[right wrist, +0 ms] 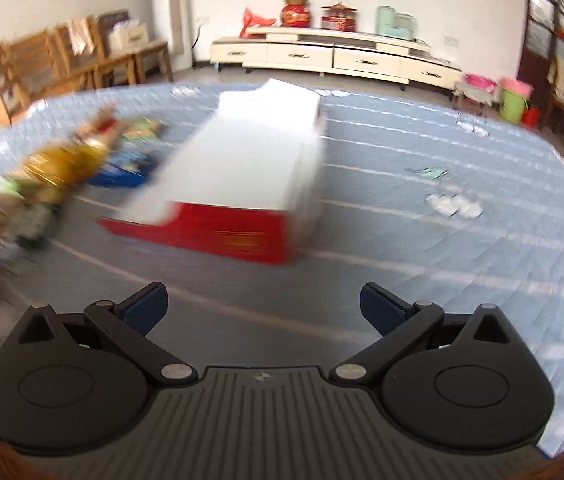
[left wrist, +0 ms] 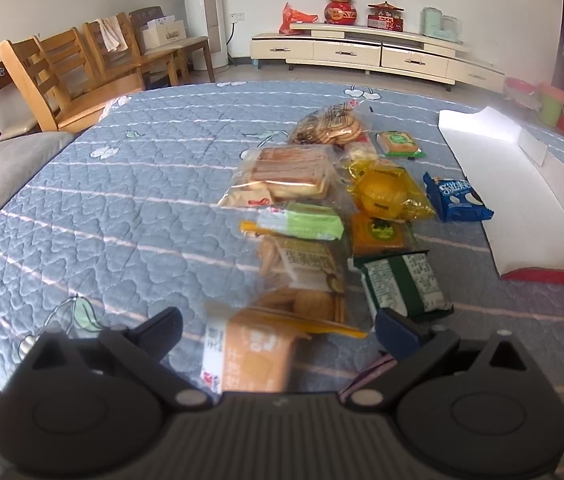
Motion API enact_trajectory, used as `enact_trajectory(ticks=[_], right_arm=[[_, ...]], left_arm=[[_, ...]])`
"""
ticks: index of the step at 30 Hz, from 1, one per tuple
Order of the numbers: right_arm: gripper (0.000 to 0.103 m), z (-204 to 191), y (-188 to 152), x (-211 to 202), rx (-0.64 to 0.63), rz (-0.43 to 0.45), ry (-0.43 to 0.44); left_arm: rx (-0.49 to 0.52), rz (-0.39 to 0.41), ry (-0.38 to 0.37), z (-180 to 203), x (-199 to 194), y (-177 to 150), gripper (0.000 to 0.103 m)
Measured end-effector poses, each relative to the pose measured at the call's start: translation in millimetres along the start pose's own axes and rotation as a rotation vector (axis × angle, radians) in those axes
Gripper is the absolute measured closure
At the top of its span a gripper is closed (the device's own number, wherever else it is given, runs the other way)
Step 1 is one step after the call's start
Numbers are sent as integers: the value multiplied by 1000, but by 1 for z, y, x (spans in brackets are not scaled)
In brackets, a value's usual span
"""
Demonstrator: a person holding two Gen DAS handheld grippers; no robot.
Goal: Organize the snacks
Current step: 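Move the right tool toward the pink-wrapped snack pack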
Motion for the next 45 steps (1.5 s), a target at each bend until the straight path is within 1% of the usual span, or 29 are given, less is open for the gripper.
enact_trajectory(ticks=[3,7,9,11,12,16,18,21,24,27,28,30,34,36,40,45], right_arm=[[0,-44,0,-19,57,24,50],[0,-82,-2,-35,64,76,32],[0,-88,-5,-40,83,92,38],[0,-92,-4,-37,93,83,71],[0,-96,1,-29,89,78,77],[0,-107,6,-27,66,103,79],[0,-116,3,-33,69,101,94],[0,-129,8,-25,68,91,122],[0,-140,21,-16,42,115,120],[0,-146,28,-8,23,117,86],[0,-147,24,-12,35,115,83],[0,-148,19,-12,63,108,107],[0,-153,8,-17,70,90,110],[0,-156,4,-17,62,84,100],[0,-164,3,-19,28,72,110],[0,-168,3,-22,1,79,103]], left_arm=[[15,10,11,-5,-5,-3,1],[16,-2,-16,-12,-10,-8,1],[29,4,-18,-12,-13,-8,1],[28,8,-31,-12,-13,-7,1],[27,10,-38,-12,-14,-7,1],[39,9,-40,-11,-15,-9,1],[40,11,-49,-12,-16,-9,1],[44,17,-49,-14,-18,-9,1],[37,15,-43,-19,-20,-9,1],[27,17,-35,-24,-21,-9,1],[22,18,-33,-26,-21,-8,1],[12,17,-30,-30,-20,-7,1],[4,18,-26,-34,-19,-6,1],[3,20,-26,-35,-19,-5,1],[1,19,-20,-41,-19,-7,1],[-13,14,-17,-50,-19,-8,1]])
Point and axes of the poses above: each gripper's, at about its wrist camera, not at the fingertips, and x roughly the way its jaws point, z to its right, y to its top, the point moved 4 cm from there along x, roughly the way its jaws point, and after that the axes turned 13 degrees about -y, right-handed, at the moved point
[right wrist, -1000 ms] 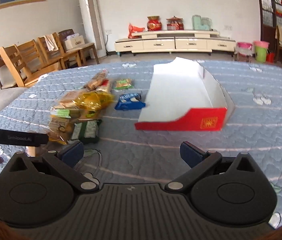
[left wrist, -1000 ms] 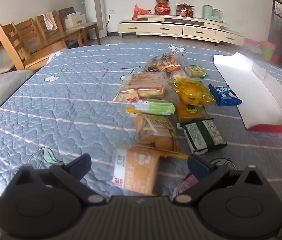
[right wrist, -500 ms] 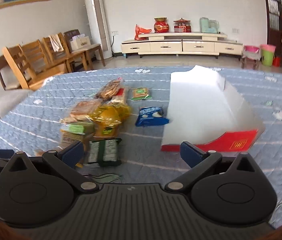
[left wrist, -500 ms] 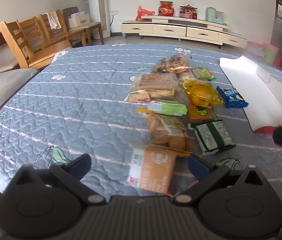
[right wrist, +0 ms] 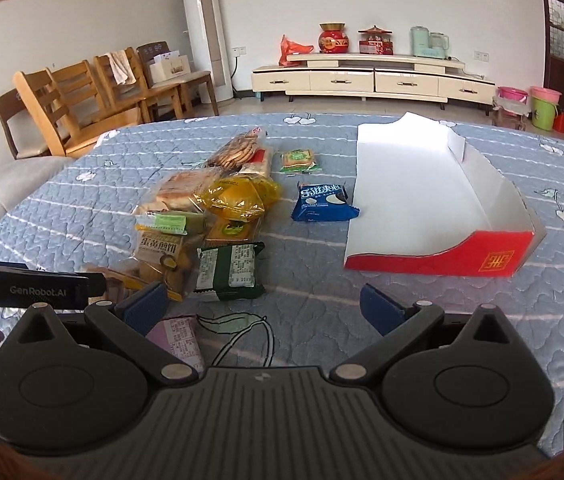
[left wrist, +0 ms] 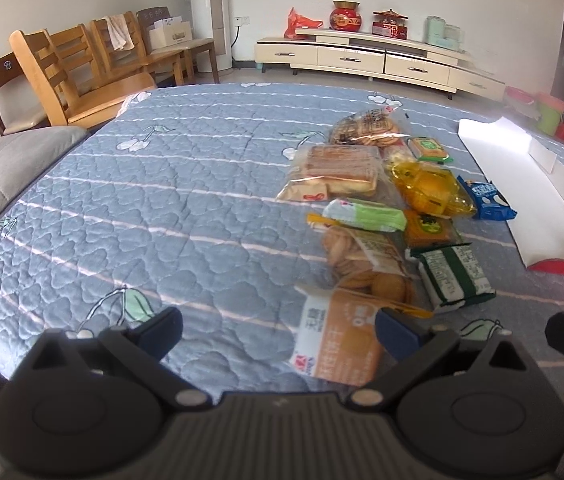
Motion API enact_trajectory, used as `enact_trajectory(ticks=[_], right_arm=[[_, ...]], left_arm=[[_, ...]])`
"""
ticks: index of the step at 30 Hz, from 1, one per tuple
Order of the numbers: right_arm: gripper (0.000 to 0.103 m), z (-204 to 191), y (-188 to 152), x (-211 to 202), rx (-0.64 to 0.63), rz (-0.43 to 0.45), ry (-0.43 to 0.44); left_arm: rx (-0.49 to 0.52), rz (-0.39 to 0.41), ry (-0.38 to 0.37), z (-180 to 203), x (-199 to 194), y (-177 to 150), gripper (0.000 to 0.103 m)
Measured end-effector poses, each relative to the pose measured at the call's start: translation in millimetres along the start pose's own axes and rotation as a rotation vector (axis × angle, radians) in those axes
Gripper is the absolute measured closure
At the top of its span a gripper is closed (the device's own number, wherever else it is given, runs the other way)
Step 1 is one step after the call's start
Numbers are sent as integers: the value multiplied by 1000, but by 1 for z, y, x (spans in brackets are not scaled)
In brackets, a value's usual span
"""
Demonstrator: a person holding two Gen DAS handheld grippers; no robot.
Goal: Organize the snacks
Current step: 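Move the right tool toward the pink-wrapped snack pack, then grasp the pink-wrapped snack pack with the right tool while the left tool grasps the orange-labelled bread bag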
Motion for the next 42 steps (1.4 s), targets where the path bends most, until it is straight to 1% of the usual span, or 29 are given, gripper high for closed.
enact_trajectory(ticks=[2,4,8,12,21,38,40,42], right_arm=[[0,-1,2,1,0,-3,3],[0,-1,1,1,-4,-4,6],[0,-1,0,2,-17,-7,9],[0,-4,0,2,-32,-5,11],[0,-5,-5,2,-36,-22,12],[0,-28,-23,-2,-116,-54,70],[0,-31,-25,-1,-128,-64,83],[0,-35,-28,2,-142,-79,98]], left_arm=[[-1,-2,-3,-1,0,0,1],[0,-3,-24,1,0,-1,1],[34,-9,-54,12,1,-4,1],[45,-19,-58,15,5,-7,1],[29,-33,-73,5,9,-13,1],[66,-19,-94,8,18,-13,2],[70,-18,-96,8,20,-13,2],[75,-15,-105,8,21,-14,6]])
Point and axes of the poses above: each gripper's, at about its wrist camera, not at the fingertips, and x roughly the way its jaws point, z to its right, y to its top, the point moved 4 cm from there along x, roughly the way its jaws point, and after that the axes turned 13 degrees about -y, right-handed, at the moved point
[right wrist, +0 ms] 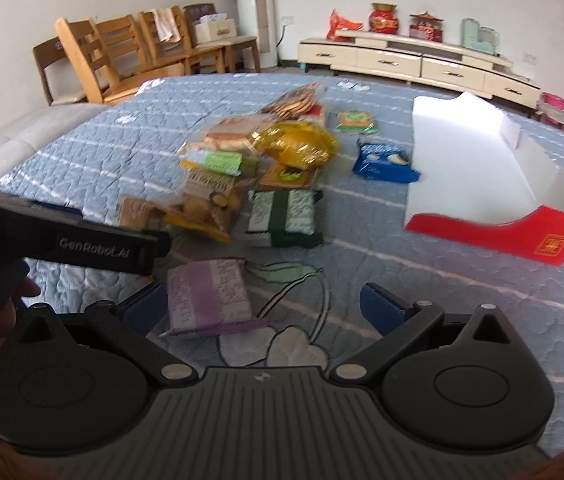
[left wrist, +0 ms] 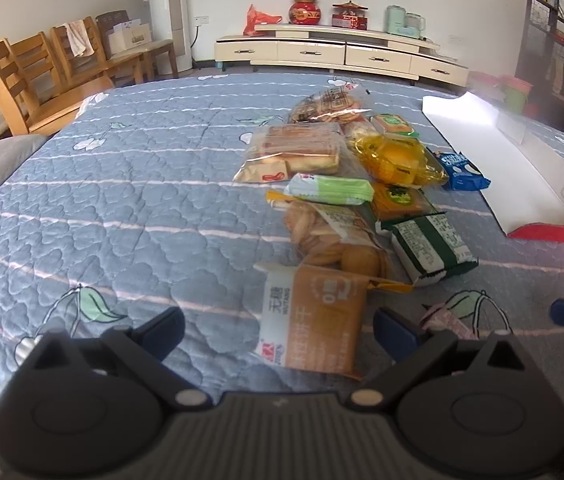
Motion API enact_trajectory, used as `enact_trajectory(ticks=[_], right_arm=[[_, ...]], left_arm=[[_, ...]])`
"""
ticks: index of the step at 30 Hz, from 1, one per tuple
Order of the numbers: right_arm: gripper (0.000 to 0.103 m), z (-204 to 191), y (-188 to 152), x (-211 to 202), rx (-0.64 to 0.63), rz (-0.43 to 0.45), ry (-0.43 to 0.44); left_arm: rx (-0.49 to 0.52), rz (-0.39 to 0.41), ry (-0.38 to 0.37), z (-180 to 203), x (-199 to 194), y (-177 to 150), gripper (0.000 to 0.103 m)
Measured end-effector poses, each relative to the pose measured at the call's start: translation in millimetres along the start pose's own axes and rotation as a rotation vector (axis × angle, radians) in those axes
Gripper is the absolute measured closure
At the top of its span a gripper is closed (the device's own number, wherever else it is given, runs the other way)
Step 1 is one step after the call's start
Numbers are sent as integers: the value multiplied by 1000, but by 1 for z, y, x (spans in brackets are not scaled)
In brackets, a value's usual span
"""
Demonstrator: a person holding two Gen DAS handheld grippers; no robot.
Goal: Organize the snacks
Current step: 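Grasp the pink-wrapped snack pack with the right tool while the left tool grasps the orange-labelled bread bag, then carry the pink pack and the bread bag over the white box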
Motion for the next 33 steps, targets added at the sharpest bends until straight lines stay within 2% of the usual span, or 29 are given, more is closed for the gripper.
enact_trajectory(ticks=[1,3,8,10,11,12,16,17,18,20,25,33], right_arm=[[0,-2,-1,2,-7,-6,6],[0,-6,-2,6,-19,-18,23],[0,-15,-5,16,-56,-32,36],[0,-16,-5,19,-54,-41,52],[0,-16,-5,21,-53,-41,53],[0,-17,-5,22,-54,-41,53],[0,-21,-4,29,-68,-40,73],[9,-22,-5,28,-72,-32,64],[36,-22,-4,27,-78,-19,67],[46,-22,-3,23,-79,-9,70],[46,-17,-1,15,-78,22,60],[46,2,15,-10,-49,127,27]], left_arm=[[3,2,-2,0,2,0,7],[9,8,-6,-1,3,-1,20],[30,7,-46,1,6,-5,36],[48,8,-46,2,6,-7,45],[49,9,-50,3,7,-7,52],[44,7,-57,2,7,-8,54],[46,21,-69,1,5,-9,56],[44,26,-68,0,4,-9,56],[41,30,-66,0,3,-10,56],[33,34,-70,-2,0,-10,56],[27,51,-68,-2,-11,-10,56],[45,96,-71,12,-28,3,56]])
Point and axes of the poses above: each gripper's, at about its wrist camera, not at the fingertips, and x roughly the way its jaws point, z to its right, y to its top, the point moved 4 cm from there along x, roughly the way its jaws point, and after that the axes turned 13 degrees about -y, right-handed, at the moved point
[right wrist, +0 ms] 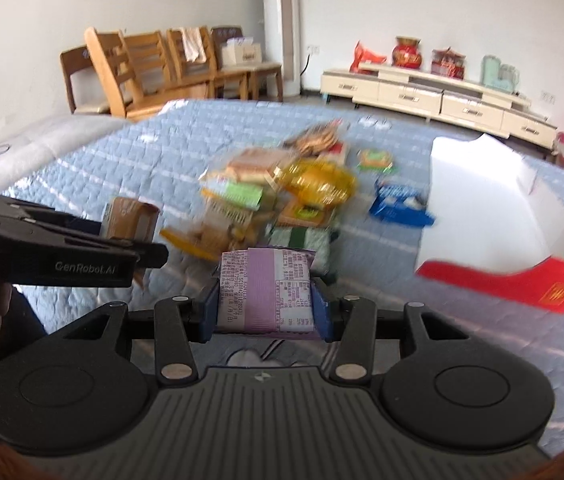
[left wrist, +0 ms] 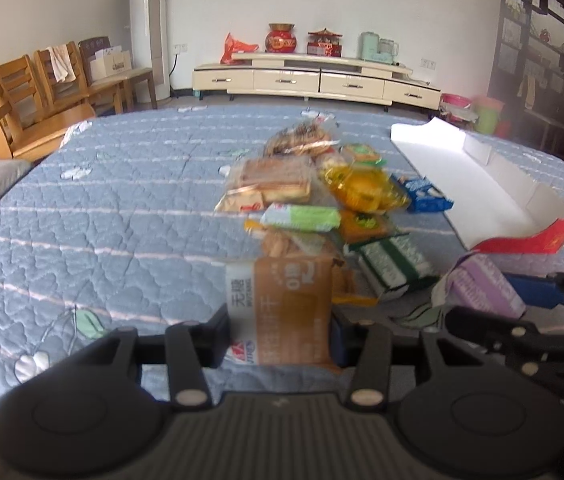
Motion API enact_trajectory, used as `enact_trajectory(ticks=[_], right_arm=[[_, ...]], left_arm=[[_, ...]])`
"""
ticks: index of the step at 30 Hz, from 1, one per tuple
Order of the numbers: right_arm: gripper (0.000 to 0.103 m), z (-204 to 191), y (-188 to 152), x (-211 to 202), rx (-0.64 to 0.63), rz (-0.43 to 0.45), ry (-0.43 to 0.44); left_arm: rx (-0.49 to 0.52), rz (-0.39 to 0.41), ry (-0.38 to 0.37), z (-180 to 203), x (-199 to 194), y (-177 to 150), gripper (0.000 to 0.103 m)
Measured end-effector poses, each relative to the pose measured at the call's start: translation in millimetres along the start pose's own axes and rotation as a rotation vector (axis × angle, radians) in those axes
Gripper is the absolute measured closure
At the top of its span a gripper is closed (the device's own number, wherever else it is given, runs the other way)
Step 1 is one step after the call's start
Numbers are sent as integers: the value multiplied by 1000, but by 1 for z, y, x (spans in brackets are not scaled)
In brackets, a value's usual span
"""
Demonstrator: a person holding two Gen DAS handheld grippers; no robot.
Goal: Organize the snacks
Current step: 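Carry the pink pack and the bread bag over the white box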
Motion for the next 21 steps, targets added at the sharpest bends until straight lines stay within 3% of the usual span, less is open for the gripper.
enact_trajectory(ticks=[21], right_arm=[[46,91,21,-39,151,91,-217]], left_arm=[[52,10,-120,69,17,46,56]])
Point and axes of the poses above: each gripper's, at about its wrist camera, not at the fingertips, and x roughly the way its jaws point, z to its right, y to its top, the point moved 4 cm from there along x, roughly the way its jaws point, and after that the axes turned 13 degrees about -y, right-handed, at the moved point
